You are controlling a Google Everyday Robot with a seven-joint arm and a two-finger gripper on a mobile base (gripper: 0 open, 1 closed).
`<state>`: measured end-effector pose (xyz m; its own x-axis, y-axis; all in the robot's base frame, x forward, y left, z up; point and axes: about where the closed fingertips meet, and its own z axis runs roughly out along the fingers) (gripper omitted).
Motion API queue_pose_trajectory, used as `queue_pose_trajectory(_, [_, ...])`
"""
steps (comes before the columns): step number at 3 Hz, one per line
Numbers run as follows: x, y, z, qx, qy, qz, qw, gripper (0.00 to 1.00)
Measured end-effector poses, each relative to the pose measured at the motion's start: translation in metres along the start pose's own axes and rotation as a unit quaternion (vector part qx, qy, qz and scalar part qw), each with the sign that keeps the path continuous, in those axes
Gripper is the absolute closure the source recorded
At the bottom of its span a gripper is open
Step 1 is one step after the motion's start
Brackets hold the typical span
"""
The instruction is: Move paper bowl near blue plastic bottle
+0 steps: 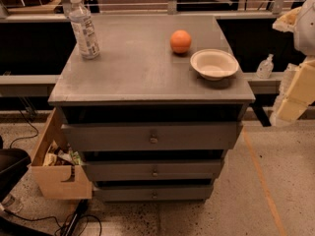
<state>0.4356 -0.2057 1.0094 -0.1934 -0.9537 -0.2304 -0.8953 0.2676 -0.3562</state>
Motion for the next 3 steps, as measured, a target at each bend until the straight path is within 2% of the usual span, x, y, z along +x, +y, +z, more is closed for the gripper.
queue_pose_trajectory(1, [-0.002,-0.002,-0.003,0.01,-0.003,0.002,0.9999,0.0])
queue_pose_trajectory(2, [-0.003,-0.015,0.008,0.037,0.005,0.016,0.9992,0.0])
queue_pose_trajectory(3, [-0.006,-0.031,0.031,0.069,0.024,0.006,0.9973,0.0])
